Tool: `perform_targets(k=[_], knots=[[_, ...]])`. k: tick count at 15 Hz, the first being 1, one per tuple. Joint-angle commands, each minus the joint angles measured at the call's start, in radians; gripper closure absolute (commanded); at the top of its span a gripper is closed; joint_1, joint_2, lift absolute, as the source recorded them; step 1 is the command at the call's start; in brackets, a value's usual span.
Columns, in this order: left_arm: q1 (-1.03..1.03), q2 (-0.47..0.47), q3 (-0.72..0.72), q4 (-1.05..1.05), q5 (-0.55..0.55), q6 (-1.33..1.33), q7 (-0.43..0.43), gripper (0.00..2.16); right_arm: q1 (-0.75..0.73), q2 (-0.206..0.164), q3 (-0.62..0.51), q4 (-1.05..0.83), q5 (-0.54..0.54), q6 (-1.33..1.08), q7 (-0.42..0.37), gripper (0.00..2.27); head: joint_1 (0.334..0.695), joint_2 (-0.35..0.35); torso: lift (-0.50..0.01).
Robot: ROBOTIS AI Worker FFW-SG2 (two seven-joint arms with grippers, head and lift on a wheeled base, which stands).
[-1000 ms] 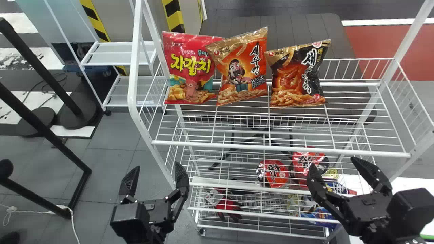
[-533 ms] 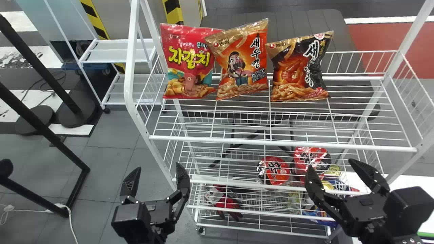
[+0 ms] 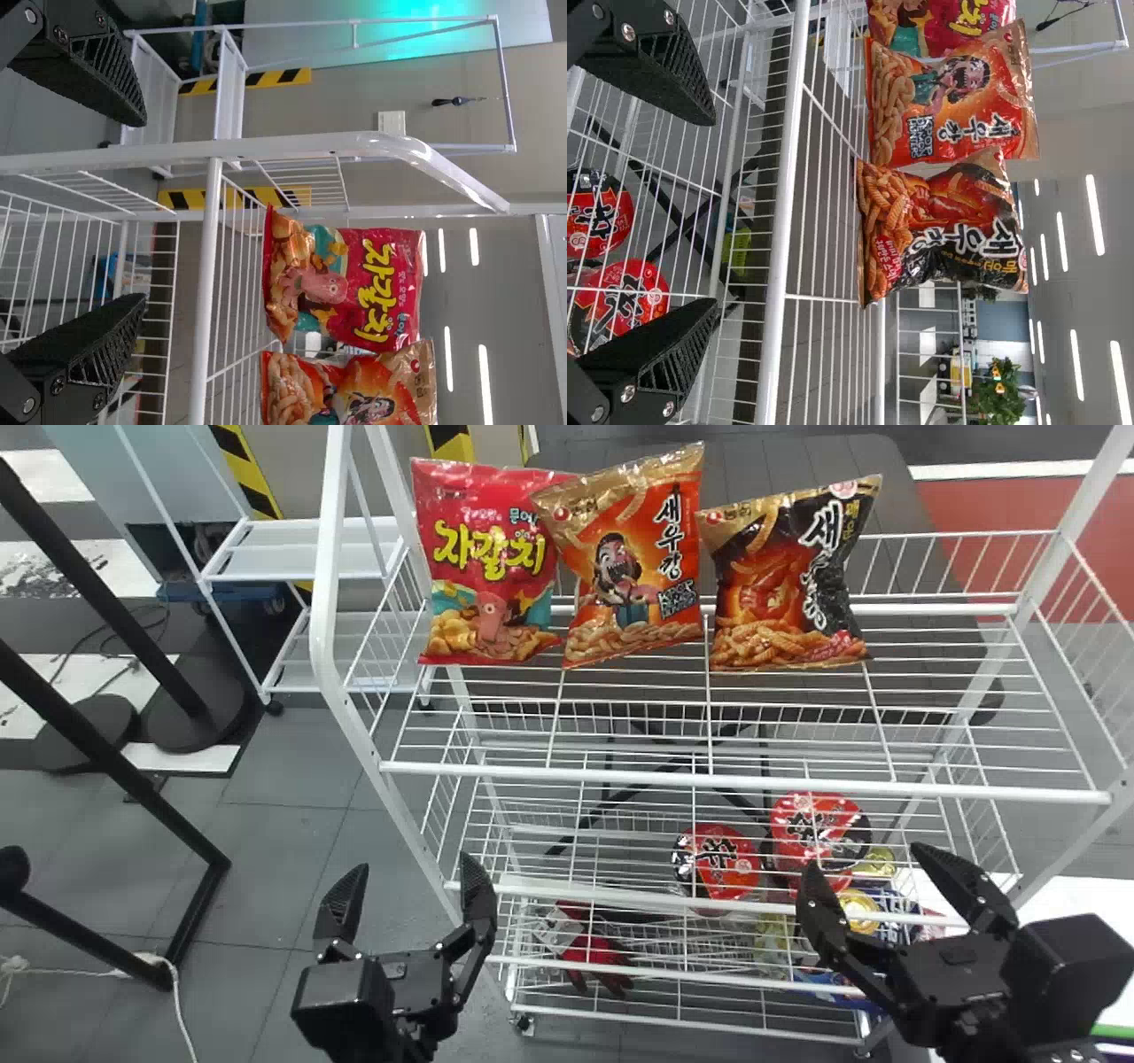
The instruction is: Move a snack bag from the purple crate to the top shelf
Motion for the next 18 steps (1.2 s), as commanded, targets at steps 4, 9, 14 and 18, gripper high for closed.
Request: perform_targets(k=[4, 9, 14, 18], knots=[[-0.002, 0.000, 0.000, 0.002, 0.000, -0.003, 0.000, 0.12, 0.000, 0.001, 0.000, 0.002, 0.000, 0.001, 0.000, 0.09, 0.695, 0.137, -0.085], [-0.002, 0.000, 0.002, 0.002, 0.000, -0.003, 0.000, 0.12, -0.002, 0.001, 0.000, 0.005, 0.000, 0.001, 0.000, 0.09, 0.695, 0.137, -0.105], [-0.002, 0.000, 0.002, 0.005, 0.000, -0.003, 0.000, 0.12, -0.003, 0.001, 0.000, 0.008, 0.000, 0.001, 0.000, 0.09, 0.695, 0.137, -0.126], [-0.002, 0.000, 0.002, 0.005, 0.000, -0.006, 0.000, 0.12, -0.003, 0.001, 0.000, 0.008, 0.002, 0.001, 0.000, 0.09, 0.695, 0.137, -0.141]])
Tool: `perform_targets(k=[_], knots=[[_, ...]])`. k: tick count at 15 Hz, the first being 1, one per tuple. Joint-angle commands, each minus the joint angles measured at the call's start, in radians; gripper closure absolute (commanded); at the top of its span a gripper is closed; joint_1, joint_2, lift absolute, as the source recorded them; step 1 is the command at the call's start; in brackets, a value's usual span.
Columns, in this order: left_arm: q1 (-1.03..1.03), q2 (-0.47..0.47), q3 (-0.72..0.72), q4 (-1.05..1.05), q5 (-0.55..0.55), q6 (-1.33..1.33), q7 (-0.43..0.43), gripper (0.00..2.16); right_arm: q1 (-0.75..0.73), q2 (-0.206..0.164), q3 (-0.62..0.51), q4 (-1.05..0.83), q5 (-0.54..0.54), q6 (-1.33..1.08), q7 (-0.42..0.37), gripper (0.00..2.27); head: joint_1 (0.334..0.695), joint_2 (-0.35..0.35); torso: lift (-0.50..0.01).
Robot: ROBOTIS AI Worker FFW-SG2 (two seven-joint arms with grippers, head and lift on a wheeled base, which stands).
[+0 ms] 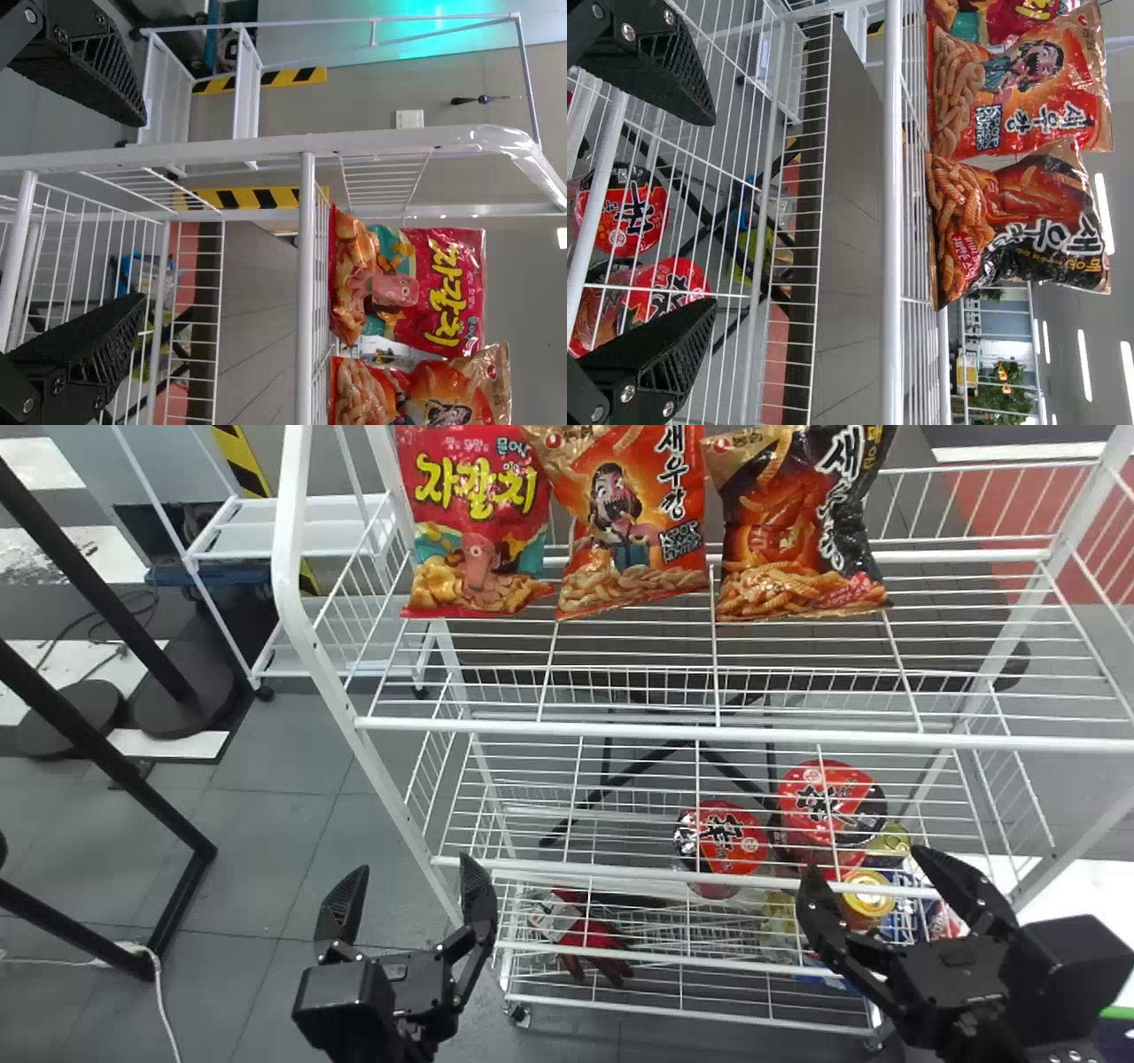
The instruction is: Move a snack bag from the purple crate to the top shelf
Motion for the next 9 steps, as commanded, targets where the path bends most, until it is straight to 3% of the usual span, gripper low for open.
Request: perform_targets(k=[1, 9], knots=[[0.000, 0.000, 0.000, 0.002, 0.000, -0.001, 0.000, 0.12, 0.001, 0.000, 0.000, 0.000, 0.000, 0.000, 0.000, 0.09, 0.695, 0.137, -0.146], [0.000, 0.000, 0.001, 0.005, 0.000, -0.004, 0.000, 0.12, -0.001, 0.002, 0.000, 0.006, 0.003, 0.000, 0.000, 0.09, 0.695, 0.138, -0.177]])
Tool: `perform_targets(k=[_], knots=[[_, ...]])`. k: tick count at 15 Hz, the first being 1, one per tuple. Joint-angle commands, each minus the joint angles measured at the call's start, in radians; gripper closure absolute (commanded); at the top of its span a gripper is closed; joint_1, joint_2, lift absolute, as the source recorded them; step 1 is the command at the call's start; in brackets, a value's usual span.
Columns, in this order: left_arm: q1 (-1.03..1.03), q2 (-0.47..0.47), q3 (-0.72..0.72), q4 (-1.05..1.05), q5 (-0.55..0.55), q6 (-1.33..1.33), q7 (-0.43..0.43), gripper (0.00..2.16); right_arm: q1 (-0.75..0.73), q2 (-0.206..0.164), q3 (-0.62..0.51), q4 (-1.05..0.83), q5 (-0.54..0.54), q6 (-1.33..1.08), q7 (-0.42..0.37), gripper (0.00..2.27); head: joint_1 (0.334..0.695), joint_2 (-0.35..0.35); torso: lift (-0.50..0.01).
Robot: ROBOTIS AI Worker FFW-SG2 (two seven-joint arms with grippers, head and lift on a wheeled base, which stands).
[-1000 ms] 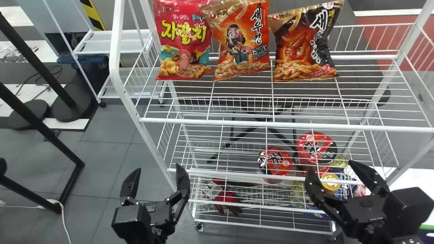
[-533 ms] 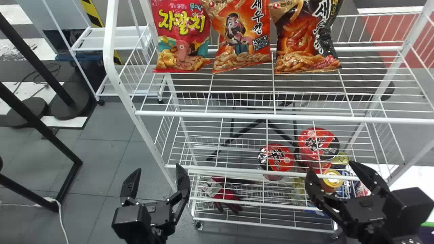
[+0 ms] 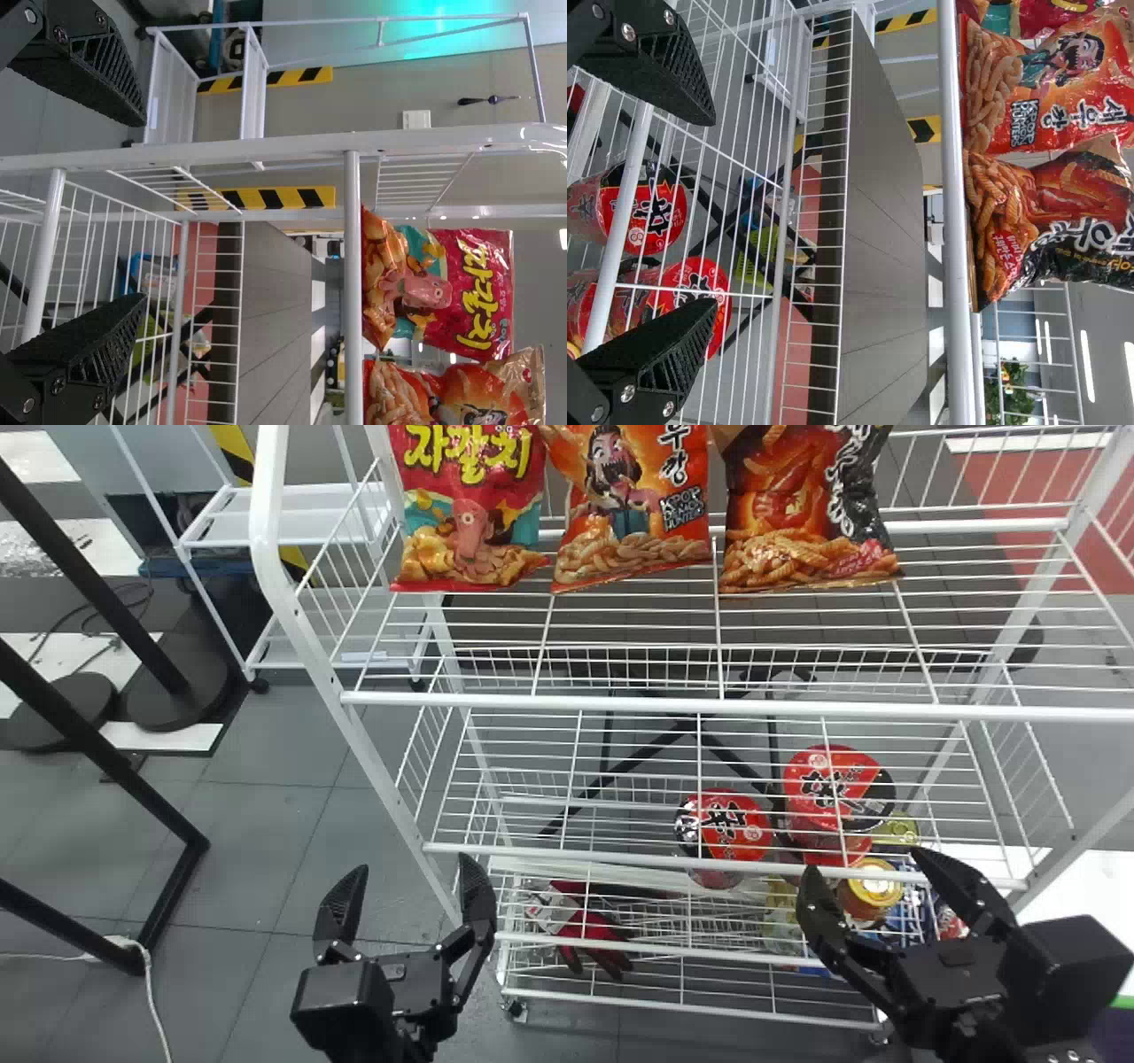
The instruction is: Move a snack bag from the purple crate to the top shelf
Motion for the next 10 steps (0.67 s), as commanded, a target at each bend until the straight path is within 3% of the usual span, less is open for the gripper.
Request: perform_targets(k=[1, 10], knots=[[0.000, -0.001, 0.000, 0.002, 0.000, 0.000, 0.000, 0.12, 0.000, -0.001, 0.000, 0.002, 0.000, 0.000, 0.000, 0.09, 0.695, 0.138, -0.181], [0.002, -0.001, -0.002, -0.007, 0.003, 0.000, 0.000, 0.12, -0.009, -0.006, 0.006, 0.011, 0.000, 0.015, 0.000, 0.09, 0.695, 0.136, -0.217]])
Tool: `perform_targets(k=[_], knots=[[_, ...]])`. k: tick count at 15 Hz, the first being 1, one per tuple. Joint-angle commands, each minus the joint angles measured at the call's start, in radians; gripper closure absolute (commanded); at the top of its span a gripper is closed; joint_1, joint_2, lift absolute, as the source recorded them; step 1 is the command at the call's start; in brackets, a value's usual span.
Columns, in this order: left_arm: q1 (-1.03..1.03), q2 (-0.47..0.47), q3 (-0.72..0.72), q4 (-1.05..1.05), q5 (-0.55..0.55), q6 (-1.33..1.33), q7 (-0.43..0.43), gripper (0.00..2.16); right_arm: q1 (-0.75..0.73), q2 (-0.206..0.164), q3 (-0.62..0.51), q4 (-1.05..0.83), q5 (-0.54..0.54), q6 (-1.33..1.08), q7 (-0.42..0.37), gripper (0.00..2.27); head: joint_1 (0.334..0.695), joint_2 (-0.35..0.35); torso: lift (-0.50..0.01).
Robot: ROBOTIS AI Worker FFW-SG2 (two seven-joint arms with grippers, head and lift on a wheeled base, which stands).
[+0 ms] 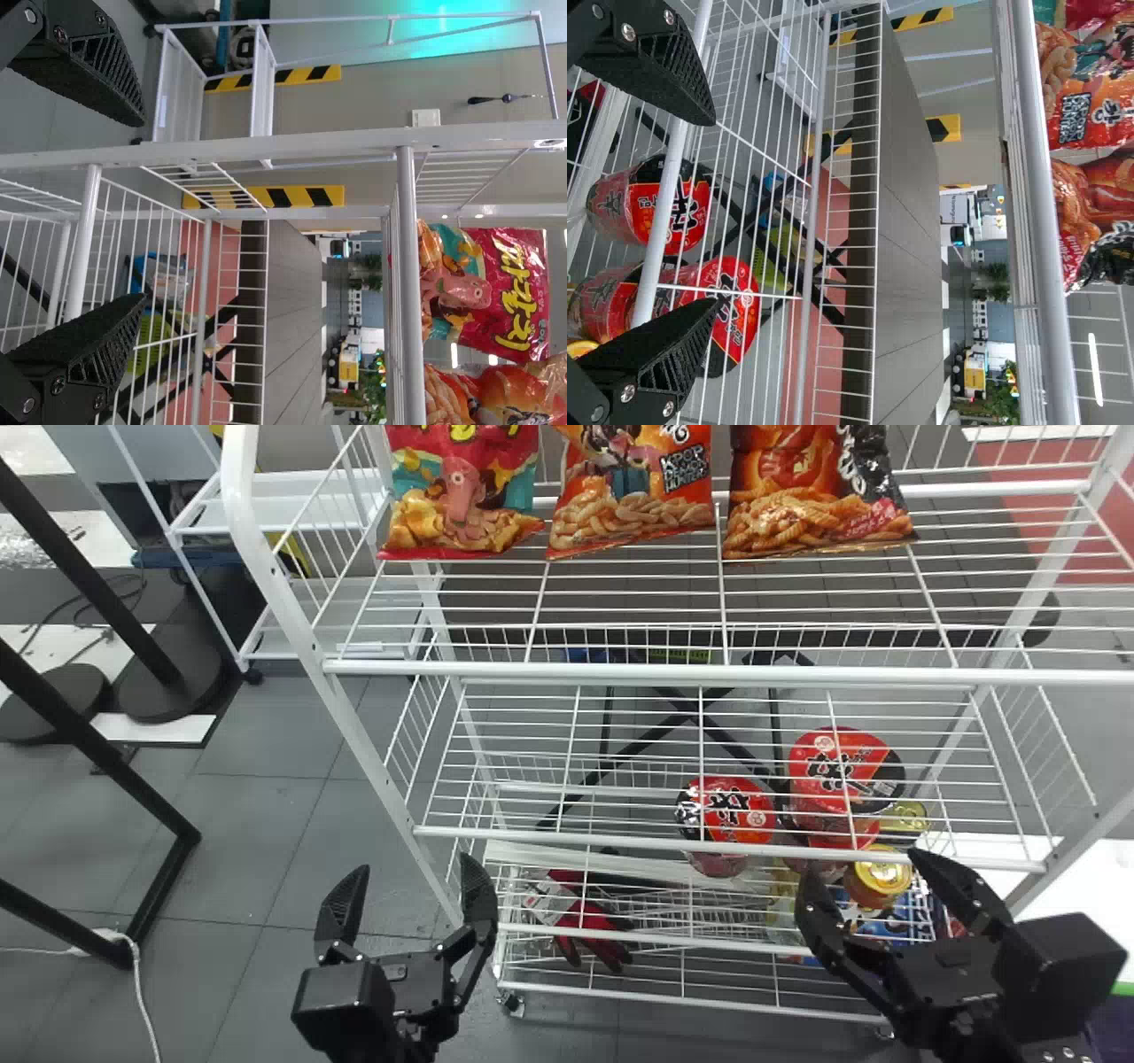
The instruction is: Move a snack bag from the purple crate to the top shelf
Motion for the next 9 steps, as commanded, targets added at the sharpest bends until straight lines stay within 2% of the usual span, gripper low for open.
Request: perform_targets(k=[1, 9], knots=[[0.000, 0.000, 0.000, -0.004, 0.001, 0.000, 0.000, 0.12, -0.002, -0.003, 0.004, 0.003, -0.001, 0.003, 0.000, 0.09, 0.695, 0.136, -0.221], [0.008, -0.005, -0.009, -0.031, -0.010, -0.012, 0.009, 0.12, 0.001, -0.012, 0.002, -0.001, -0.001, 0.009, -0.001, 0.09, 0.695, 0.131, -0.253]])
